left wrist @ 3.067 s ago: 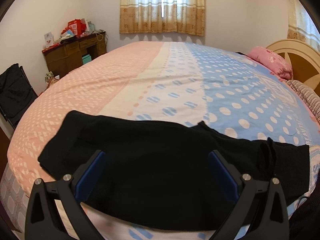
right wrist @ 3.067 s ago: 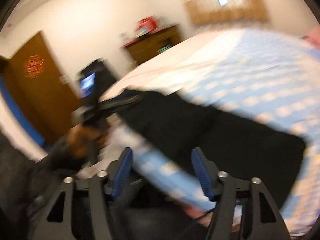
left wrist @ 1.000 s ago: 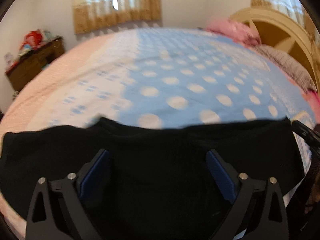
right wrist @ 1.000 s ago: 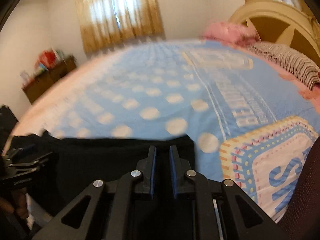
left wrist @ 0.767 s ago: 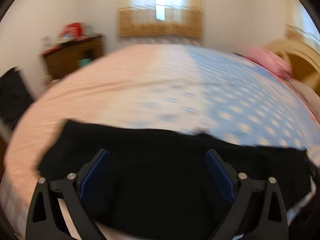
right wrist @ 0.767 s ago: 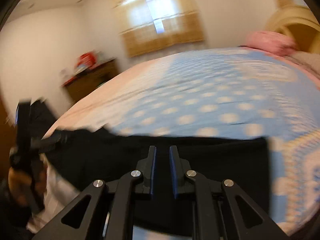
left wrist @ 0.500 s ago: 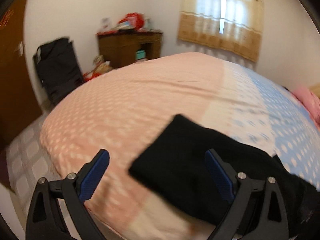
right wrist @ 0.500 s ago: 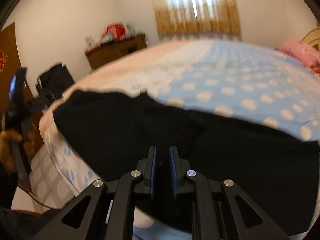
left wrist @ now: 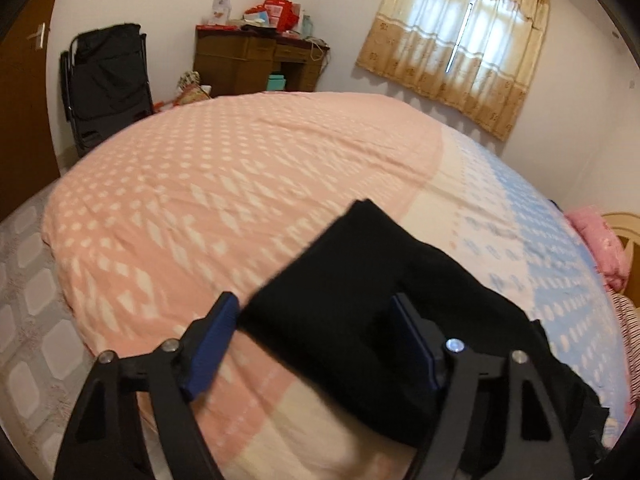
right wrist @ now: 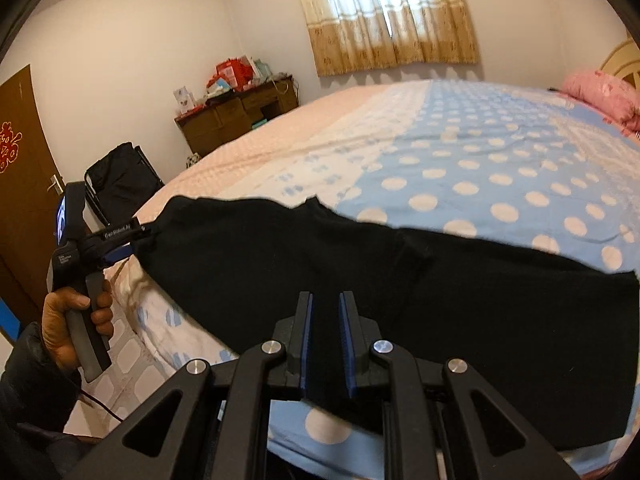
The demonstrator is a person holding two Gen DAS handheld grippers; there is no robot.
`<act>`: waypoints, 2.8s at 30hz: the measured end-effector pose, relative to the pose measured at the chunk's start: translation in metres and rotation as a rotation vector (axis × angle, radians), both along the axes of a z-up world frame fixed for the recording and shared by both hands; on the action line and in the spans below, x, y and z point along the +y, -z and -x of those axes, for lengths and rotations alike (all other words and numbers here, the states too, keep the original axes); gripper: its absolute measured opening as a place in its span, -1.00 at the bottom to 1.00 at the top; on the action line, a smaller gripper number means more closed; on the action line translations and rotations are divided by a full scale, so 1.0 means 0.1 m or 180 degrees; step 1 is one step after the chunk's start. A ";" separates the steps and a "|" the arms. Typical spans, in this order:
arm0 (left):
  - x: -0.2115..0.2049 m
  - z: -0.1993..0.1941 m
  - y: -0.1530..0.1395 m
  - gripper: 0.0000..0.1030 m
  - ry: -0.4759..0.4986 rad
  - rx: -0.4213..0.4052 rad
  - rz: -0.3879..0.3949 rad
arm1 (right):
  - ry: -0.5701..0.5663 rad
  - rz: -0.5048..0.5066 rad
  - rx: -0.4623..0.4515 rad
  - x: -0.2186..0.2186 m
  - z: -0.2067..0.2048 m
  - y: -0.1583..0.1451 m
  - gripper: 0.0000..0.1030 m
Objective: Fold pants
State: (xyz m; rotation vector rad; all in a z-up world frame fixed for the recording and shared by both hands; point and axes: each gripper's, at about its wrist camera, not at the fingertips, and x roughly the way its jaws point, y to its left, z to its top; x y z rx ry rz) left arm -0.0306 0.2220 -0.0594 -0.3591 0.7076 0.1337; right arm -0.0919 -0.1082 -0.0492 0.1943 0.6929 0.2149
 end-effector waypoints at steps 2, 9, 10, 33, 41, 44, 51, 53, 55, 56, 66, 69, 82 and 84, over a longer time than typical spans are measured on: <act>-0.03 -0.04 0.01 0.52 -0.0011 0.0004 -0.0058 | -0.0015 -0.0025 0.0033 0.02 0.00 0.01 -0.72; -0.06 -0.07 0.02 0.25 -0.0030 0.0021 -0.0211 | 0.0093 -0.0075 0.0005 -0.05 0.05 -0.01 -0.72; -0.06 -0.07 0.01 0.02 -0.0003 0.0016 -0.0195 | 0.0112 -0.0091 0.0001 -0.07 0.05 -0.02 -0.72; -0.59 -0.10 -0.32 -0.57 0.0140 -0.0022 -0.0842 | 0.0495 -0.0378 -0.0174 -0.46 0.26 -0.06 -0.72; -0.69 -0.06 -0.44 -0.57 0.0164 -0.0105 -0.0880 | 0.0567 -0.0477 -0.0137 -0.55 0.30 -0.01 -0.72; -0.73 -0.07 -0.43 -0.57 0.0189 -0.0117 -0.0892 | 0.0565 -0.0463 -0.0144 -0.56 0.30 -0.01 -0.72; -0.64 -0.12 -0.31 -0.57 0.0096 0.0015 -0.0805 | 0.0562 -0.0496 -0.0078 -0.57 0.29 0.02 -0.72; -0.62 -0.13 -0.28 -0.57 0.0072 0.0052 -0.0778 | 0.0550 -0.0490 -0.0062 -0.56 0.29 0.03 -0.72; -0.59 -0.13 -0.25 -0.57 0.0051 0.0081 -0.0758 | 0.0537 -0.0482 -0.0030 -0.55 0.27 0.05 -0.72; -0.59 -0.13 -0.23 -0.57 0.0044 0.0089 -0.0754 | 0.0529 -0.0476 -0.0005 -0.55 0.27 0.07 -0.72; -0.51 -0.12 -0.14 -0.57 0.0012 0.0153 -0.0674 | 0.0484 -0.0419 0.0056 -0.48 0.25 0.09 -0.72; -0.49 -0.11 -0.13 -0.57 0.0008 0.0167 -0.0654 | 0.0478 -0.0403 0.0053 -0.46 0.23 0.07 -0.72; -0.95 0.27 -0.74 -0.57 0.0645 -0.0645 -0.0684 | 0.0783 -0.0501 0.0059 -0.67 0.28 0.09 -0.72; -1.16 0.37 -0.84 -0.57 0.0906 -0.0822 -0.0686 | 0.0880 -0.0547 0.0031 -0.75 0.31 0.08 -0.72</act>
